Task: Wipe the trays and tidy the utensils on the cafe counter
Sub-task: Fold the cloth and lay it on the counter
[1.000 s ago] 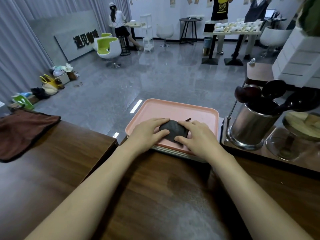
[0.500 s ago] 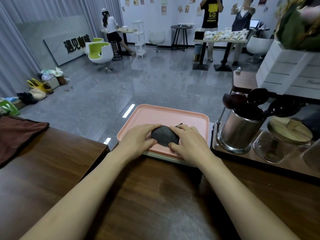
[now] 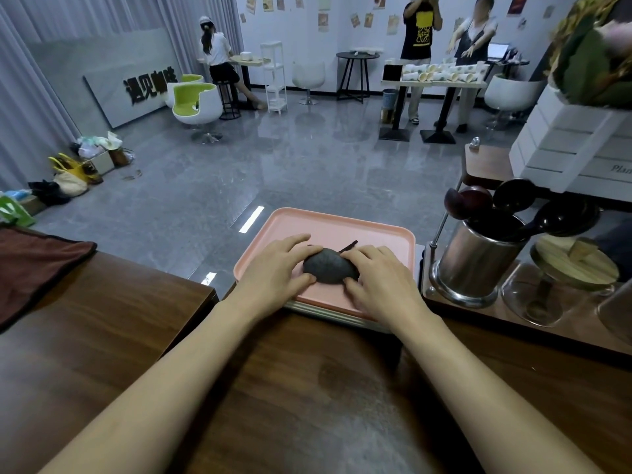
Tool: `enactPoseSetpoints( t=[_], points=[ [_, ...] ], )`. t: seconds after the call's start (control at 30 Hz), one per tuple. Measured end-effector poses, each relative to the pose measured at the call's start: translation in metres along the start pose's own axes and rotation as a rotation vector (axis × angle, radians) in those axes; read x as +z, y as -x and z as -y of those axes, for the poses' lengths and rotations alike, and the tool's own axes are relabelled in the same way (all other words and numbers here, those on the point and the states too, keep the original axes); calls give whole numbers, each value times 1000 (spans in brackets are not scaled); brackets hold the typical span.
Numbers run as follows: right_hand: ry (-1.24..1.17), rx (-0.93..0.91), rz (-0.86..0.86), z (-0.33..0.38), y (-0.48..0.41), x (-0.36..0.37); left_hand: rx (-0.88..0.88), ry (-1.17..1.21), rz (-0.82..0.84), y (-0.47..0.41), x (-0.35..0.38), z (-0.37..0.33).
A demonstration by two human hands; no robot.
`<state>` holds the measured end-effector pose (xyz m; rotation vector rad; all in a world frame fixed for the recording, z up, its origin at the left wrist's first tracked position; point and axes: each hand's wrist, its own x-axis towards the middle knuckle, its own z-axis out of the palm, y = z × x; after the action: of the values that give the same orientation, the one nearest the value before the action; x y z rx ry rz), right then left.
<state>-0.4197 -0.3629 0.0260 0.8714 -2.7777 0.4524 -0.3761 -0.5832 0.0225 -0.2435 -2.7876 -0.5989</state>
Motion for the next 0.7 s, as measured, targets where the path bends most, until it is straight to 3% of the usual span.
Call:
enactPoseSetpoints(
  t=[0.17,0.3,0.47,0.6,0.7],
  points=[
    [5,-40,-144,0,1,5,145,-167,-140,3,3,-2],
    [-6,-38,-68,-3,5,7,156,-179,-81,4,3,-4],
    [-176,3,119,-7,1,-10,14,-4,100,2,-8,-7],
    [-208,78,90,-8,-4,-6,-86,128,33,-4,-6,-15],
    [-257,118,164,-8,-8,-2,-249,210,-12,-6,-4,-21]
  ],
)
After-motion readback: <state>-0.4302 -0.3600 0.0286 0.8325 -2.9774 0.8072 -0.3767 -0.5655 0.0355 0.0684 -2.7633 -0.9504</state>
